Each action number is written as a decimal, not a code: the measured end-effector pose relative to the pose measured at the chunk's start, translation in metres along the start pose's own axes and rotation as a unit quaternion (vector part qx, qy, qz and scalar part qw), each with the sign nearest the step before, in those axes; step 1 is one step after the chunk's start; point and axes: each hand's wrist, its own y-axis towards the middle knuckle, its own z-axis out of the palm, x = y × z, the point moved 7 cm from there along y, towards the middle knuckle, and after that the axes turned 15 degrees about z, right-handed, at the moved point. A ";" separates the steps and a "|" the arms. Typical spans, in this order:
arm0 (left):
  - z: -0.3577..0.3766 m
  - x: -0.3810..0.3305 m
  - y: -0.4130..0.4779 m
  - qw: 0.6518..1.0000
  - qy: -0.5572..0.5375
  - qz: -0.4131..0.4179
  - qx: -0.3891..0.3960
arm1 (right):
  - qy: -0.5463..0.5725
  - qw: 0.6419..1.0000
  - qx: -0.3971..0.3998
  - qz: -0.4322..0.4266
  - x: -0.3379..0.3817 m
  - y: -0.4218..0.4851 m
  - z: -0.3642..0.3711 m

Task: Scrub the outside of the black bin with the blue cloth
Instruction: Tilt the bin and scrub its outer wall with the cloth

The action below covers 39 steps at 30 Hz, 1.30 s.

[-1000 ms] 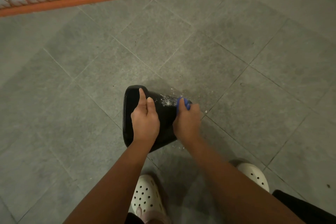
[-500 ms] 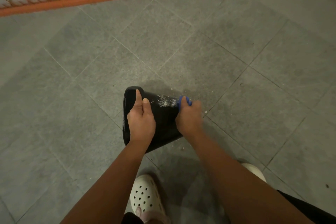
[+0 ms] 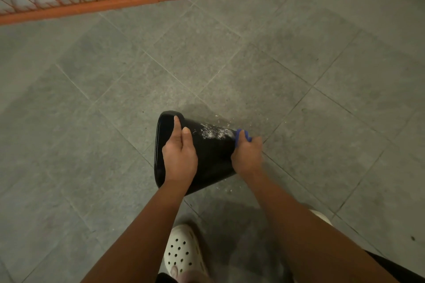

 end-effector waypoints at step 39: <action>-0.006 0.001 0.006 1.000 0.026 0.000 0.005 | 0.149 0.986 -0.025 -0.071 -0.001 0.002 -0.002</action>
